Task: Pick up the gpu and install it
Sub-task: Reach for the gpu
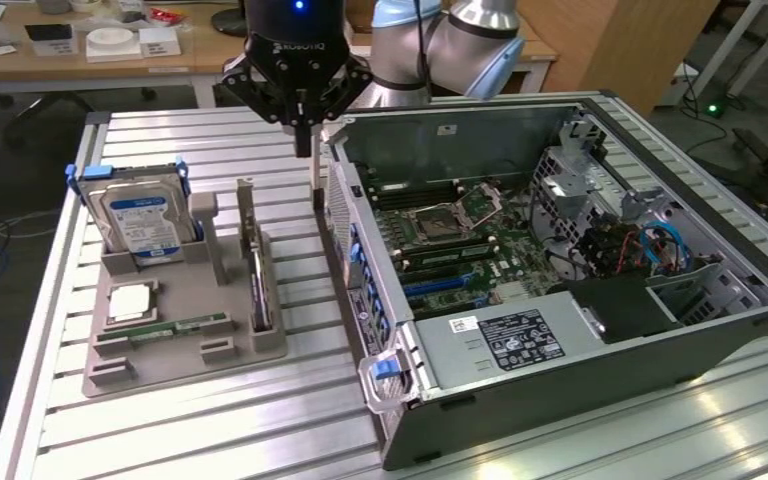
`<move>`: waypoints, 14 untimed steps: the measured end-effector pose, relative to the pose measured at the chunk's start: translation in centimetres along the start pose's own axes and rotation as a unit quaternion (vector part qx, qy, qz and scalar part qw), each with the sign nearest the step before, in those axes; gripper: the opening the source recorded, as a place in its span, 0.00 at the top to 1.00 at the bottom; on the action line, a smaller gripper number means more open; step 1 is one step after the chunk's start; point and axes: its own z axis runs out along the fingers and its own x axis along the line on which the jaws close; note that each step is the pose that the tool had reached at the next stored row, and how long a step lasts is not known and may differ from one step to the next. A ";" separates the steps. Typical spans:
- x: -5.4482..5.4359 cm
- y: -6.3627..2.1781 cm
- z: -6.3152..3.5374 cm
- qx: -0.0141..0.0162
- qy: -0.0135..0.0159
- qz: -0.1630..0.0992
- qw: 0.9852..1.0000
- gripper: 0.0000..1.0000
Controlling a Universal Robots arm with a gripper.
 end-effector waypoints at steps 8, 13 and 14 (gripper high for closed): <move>0.8 -0.10 -0.02 0.000 0.000 0.000 1.000 0.90; 1.3 -0.16 -0.04 0.000 0.000 0.000 1.000 0.90; 1.5 -0.17 -0.04 0.000 0.000 0.000 1.000 0.90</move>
